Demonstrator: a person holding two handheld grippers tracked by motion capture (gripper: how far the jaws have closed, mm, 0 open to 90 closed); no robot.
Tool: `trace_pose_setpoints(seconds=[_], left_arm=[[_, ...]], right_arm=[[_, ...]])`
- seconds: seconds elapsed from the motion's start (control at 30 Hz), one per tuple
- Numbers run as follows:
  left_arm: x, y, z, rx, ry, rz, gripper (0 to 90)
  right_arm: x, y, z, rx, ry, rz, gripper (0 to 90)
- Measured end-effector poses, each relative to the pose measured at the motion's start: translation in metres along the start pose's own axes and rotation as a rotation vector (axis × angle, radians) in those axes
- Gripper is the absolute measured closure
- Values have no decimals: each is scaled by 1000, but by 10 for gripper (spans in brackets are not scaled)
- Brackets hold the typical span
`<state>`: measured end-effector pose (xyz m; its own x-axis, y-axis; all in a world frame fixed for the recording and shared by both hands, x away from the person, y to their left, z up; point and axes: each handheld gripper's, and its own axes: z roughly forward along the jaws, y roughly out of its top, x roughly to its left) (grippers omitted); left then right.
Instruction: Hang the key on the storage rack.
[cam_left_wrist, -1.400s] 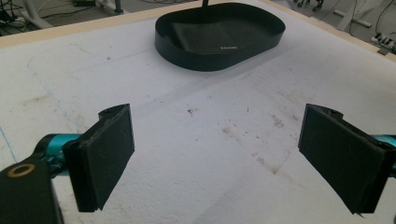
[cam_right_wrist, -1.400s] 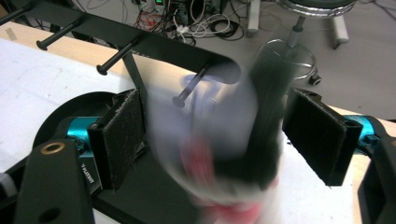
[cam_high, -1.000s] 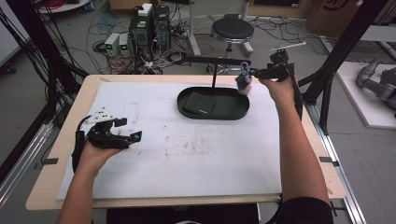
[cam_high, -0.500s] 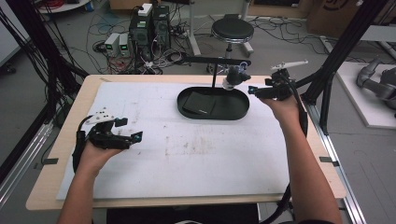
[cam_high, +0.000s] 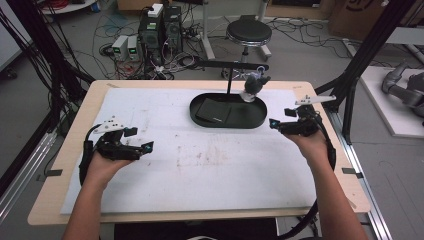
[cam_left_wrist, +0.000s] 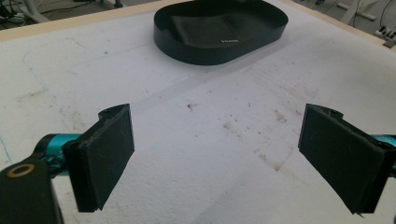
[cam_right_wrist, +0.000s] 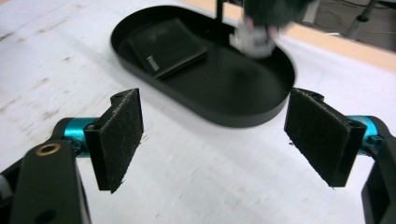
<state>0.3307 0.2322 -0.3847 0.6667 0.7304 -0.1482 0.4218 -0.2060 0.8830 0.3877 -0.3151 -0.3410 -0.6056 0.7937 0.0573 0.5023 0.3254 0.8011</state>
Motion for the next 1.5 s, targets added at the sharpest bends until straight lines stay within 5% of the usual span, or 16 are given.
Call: trace_pose_setpoints(seconds=[0.27, 0.67, 1.5], left_arm=[[-2, -1, 4, 4, -10, 3, 106], [-4, -10, 14, 12, -35, -11, 106], [-5, -11, 17, 17, -46, -5, 106]], right_arm=[[11, -38, 8, -12, 57, 22, 202], [15, -74, 18, -56, 61, 57, 202], [12, -80, 16, -56, 47, 79, 202]])
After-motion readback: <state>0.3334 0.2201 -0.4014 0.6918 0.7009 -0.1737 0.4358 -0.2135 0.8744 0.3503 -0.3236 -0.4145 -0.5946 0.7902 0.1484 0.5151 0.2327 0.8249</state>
